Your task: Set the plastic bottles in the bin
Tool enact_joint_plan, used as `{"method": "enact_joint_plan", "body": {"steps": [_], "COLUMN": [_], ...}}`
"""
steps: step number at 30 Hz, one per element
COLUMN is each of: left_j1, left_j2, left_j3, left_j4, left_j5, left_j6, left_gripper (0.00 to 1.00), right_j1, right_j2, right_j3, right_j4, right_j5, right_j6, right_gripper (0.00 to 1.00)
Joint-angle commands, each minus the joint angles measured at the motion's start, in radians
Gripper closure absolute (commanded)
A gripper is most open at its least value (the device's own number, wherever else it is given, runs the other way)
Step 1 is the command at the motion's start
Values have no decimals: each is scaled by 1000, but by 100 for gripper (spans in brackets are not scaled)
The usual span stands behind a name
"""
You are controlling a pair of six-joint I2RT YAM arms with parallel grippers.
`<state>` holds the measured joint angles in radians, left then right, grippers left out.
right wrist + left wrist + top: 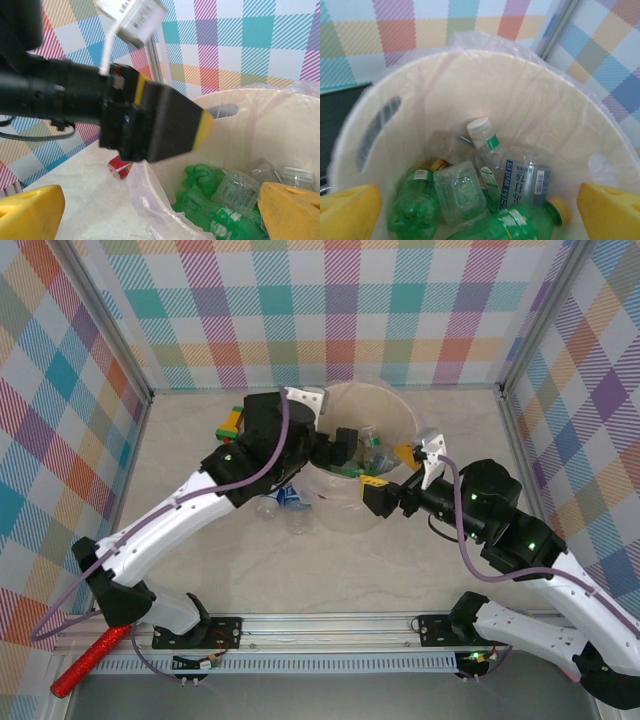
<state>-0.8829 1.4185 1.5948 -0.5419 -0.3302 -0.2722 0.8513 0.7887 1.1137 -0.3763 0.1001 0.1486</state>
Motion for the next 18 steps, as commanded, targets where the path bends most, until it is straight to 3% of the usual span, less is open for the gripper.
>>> {"method": "enact_joint_plan", "body": {"steps": [1,10,18], "left_j1": [30,224,473], "left_j2": [-90,-238,-246], "left_j3": [-41,-207,-348], "left_j4": [17,-25,-21], "left_j5": [-61,-40,95], "left_j6": [-21,-92,-175], "left_gripper": [1,1,1], "right_j1": [5,5,4], "right_j2": [14,95,143], "right_j3": [31,69,92], "right_j4": [4,12,19], "right_j5": [-26,-121,-166], "right_j6": [4,25,36], "right_gripper": [1,1,1]}}
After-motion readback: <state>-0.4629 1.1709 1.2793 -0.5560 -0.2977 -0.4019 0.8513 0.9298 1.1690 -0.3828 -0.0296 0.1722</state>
